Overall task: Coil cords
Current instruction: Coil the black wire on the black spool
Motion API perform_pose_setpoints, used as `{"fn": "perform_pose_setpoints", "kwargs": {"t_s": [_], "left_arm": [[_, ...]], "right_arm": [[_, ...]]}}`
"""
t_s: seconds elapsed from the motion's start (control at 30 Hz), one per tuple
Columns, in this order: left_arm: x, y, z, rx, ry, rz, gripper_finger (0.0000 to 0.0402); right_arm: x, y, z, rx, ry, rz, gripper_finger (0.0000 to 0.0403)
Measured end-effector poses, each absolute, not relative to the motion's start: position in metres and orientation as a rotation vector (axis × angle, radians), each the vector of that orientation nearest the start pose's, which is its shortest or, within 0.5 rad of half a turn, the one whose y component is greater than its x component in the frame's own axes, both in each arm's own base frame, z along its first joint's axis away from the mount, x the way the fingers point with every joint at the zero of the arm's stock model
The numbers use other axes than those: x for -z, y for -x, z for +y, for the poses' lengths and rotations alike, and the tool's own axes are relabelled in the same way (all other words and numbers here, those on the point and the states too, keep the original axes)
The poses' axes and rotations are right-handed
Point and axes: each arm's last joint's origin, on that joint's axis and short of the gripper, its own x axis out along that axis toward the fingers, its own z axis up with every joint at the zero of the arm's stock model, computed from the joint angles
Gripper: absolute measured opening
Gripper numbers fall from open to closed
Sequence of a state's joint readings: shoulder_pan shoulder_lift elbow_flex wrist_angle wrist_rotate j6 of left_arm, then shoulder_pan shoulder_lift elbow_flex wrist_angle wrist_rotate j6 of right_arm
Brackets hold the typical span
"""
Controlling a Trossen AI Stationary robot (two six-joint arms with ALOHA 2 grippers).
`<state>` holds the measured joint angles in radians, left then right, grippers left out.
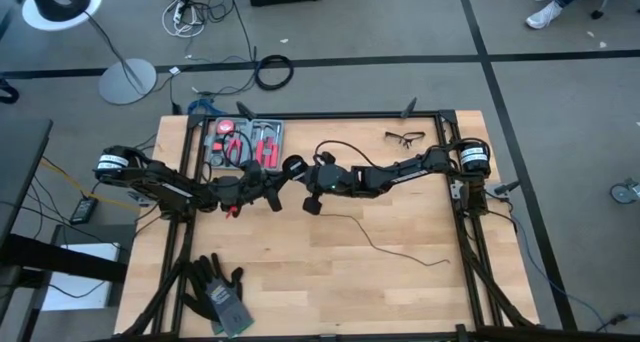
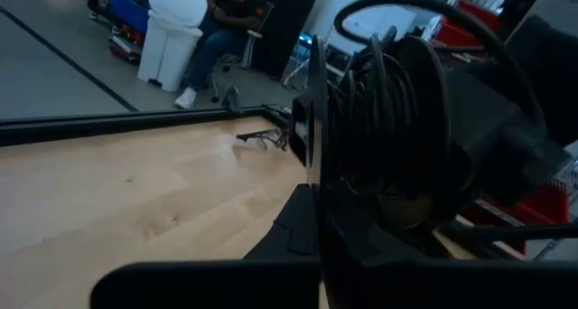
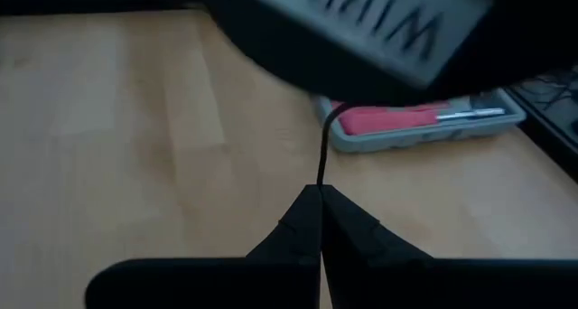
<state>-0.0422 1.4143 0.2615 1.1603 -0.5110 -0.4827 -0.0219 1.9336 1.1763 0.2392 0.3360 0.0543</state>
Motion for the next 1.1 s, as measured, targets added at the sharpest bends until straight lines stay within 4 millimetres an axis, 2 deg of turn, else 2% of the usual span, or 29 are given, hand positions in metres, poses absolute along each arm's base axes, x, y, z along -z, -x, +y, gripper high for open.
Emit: {"fn": "perform_pose_setpoints", "kwargs": {"t_s": [0.13,0.63,0.87,1.1], "left_arm": [[-0.164,-0.227,0.005,-0.46,0.473,-0.11,0.0],[-0.152,-0.225,0.006,-0.548,0.445,0.001,0.0],[-0.146,-0.224,0.007,-0.58,0.404,0.064,0.0],[-0.143,-0.223,0.007,-0.588,0.392,0.097,0.0]], "right_arm": [[-0.178,-0.415,-0.019,0.376,0.04,0.513,0.0],[-0.194,-0.423,-0.012,0.201,0.031,0.338,0.0],[-0.193,-0.421,-0.012,0.202,0.026,0.371,0.0],[-0.217,-0.408,-0.016,0.242,0.082,0.406,0.0]]}}
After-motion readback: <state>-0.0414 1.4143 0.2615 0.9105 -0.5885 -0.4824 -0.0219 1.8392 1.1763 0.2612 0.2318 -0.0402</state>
